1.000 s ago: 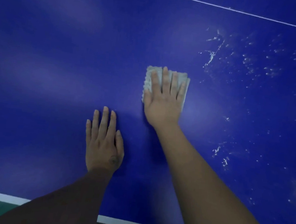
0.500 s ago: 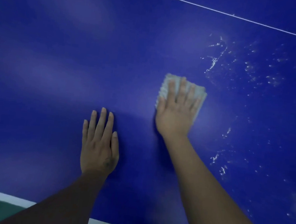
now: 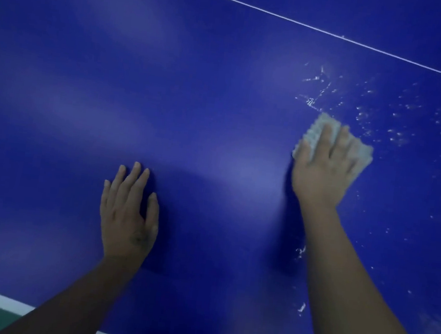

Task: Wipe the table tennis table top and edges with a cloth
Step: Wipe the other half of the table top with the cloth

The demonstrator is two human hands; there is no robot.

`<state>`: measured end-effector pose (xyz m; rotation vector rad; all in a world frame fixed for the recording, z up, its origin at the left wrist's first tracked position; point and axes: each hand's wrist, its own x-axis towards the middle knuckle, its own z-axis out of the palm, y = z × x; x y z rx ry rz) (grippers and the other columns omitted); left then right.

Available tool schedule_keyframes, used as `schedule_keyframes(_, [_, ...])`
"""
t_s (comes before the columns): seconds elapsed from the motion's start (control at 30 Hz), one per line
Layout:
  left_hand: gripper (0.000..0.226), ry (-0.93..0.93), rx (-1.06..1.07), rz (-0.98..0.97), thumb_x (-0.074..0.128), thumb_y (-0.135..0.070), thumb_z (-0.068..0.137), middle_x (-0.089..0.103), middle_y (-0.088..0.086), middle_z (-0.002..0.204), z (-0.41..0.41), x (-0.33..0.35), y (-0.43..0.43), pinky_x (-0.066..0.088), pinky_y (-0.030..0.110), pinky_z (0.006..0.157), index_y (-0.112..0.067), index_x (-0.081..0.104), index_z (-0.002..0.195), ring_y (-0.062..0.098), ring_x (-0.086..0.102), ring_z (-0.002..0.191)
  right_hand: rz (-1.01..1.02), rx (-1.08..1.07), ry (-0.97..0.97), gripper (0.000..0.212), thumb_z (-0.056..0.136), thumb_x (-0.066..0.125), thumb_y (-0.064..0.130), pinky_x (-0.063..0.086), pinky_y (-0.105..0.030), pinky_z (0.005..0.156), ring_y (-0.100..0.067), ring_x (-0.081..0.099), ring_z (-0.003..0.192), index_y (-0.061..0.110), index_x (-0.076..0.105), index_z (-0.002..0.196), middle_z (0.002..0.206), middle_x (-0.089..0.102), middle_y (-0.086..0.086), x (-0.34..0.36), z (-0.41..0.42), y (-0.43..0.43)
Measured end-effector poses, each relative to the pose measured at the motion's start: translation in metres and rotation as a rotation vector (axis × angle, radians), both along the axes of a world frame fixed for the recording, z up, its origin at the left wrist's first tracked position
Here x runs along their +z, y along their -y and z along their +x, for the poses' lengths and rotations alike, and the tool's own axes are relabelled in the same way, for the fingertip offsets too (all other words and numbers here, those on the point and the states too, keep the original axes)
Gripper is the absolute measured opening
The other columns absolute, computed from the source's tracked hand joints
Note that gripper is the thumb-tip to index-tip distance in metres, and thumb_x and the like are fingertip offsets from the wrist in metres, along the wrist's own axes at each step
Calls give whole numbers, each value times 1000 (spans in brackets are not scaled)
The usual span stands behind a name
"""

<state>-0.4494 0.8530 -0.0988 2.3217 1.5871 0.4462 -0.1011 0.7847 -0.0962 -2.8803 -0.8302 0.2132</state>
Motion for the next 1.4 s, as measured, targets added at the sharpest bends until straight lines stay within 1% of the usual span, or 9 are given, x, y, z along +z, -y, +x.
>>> schedule_keyframes(0.1, [50,80,42,2,56,-22,104,56,12,159,50,6,-12,24,57,132,-6,56,151,33,40,158,-28,-59,26,69,109,13,55,-5,-62,131,-37,6,165,25,19,171,180,8,-8,1,-15,-3])
schedule_keyframes(0.2, [54,81,-46,27,53,-26,107,46,13,167,116,2,-39,22,54,133,-6,51,157,33,33,161,44,136,106,64,110,23,49,-6,-56,129,-40,18,163,24,33,168,177,21,-10,-5,-40,-56])
schedule_keyframes(0.37, [67,-187,-81,82,32,-47,114,21,10,179,167,-12,-69,13,54,135,-11,29,170,31,13,167,108,353,141,63,109,28,55,5,-60,132,-34,20,163,29,34,167,176,26,-5,-17,-30,-115])
schedule_keyframes(0.43, [67,-186,-80,94,34,-49,114,19,9,180,165,-14,-71,11,54,135,-14,29,171,31,11,168,120,367,152,64,109,29,56,8,-59,131,-32,20,163,30,34,167,176,26,-3,-19,-9,-111])
schedule_keyframes(0.7, [68,-202,-60,46,36,-47,111,17,9,181,168,-12,-69,11,57,135,-14,30,170,29,8,168,16,87,151,64,112,26,51,6,-61,131,-37,14,164,24,27,169,178,17,-8,-12,41,-30])
schedule_keyframes(0.87, [67,-181,-56,55,42,-44,110,20,9,180,169,-14,-71,12,58,134,-12,34,169,29,10,168,78,242,136,62,110,29,50,4,-61,131,-36,13,164,29,30,168,178,17,-6,-15,6,-108])
schedule_keyframes(1.03, [67,-166,-60,70,46,-41,108,23,10,179,169,-14,-71,14,59,134,-12,37,168,30,13,168,183,351,170,62,108,32,53,5,-59,132,-35,25,161,28,42,164,173,33,-5,-23,28,-182])
schedule_keyframes(1.23, [67,-158,-64,60,45,-39,108,22,9,179,169,-14,-71,12,58,134,-12,36,168,30,13,168,86,84,205,65,110,25,56,8,-59,131,-36,19,163,27,32,168,177,24,-6,-25,102,-120])
schedule_keyframes(1.4, [67,-165,-68,25,44,-39,109,18,8,180,169,-13,-71,11,58,135,-13,32,170,29,9,168,30,50,183,64,111,26,51,4,-62,131,-39,15,164,24,29,169,178,19,-8,-17,74,-106])
